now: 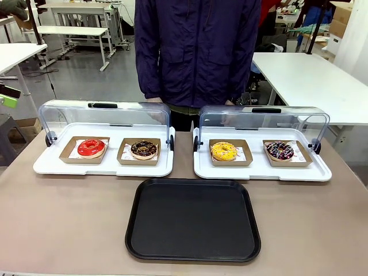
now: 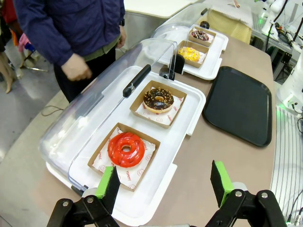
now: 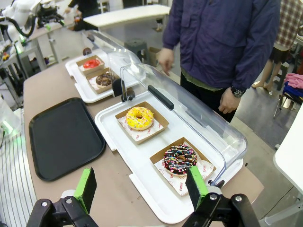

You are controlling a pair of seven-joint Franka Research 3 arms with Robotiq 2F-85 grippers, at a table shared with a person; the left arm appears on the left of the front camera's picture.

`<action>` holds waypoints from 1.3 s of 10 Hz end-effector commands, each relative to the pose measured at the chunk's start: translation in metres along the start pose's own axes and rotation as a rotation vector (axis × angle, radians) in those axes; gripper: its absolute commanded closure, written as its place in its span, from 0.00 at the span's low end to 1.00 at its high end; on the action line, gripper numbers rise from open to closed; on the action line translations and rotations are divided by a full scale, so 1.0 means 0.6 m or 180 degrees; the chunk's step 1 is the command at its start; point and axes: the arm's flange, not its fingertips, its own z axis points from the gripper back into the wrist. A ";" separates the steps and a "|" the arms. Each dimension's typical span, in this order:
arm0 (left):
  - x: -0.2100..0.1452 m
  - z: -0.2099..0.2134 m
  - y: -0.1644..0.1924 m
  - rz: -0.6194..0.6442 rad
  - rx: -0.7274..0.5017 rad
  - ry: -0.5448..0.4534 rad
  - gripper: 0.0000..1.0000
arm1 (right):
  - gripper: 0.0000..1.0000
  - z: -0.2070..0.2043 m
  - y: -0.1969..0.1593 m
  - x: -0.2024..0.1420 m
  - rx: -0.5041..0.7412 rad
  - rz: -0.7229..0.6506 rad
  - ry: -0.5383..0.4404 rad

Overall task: Move the second donut from the left to the tray.
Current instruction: Pick up the Paper togo box containing the Donut indicated by the person and place it on the Handle tray.

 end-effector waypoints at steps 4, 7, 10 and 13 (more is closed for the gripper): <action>0.002 0.000 0.000 -0.0026 -0.0018 -0.0065 0.00 | 0.00 -0.001 -0.007 0.005 -0.0005 0.0078 -0.0080; 0.002 0.000 0.000 -0.0026 -0.0018 -0.0065 0.00 | 0.00 -0.001 -0.007 0.005 -0.0005 0.0078 -0.0080; 0.002 0.000 0.000 -0.0026 -0.0018 -0.0065 0.00 | 0.00 -0.001 -0.007 0.005 -0.0005 0.0078 -0.0080; 0.002 0.000 0.000 -0.0026 -0.0018 -0.0065 0.00 | 0.00 -0.001 -0.007 0.005 -0.0005 0.0078 -0.0080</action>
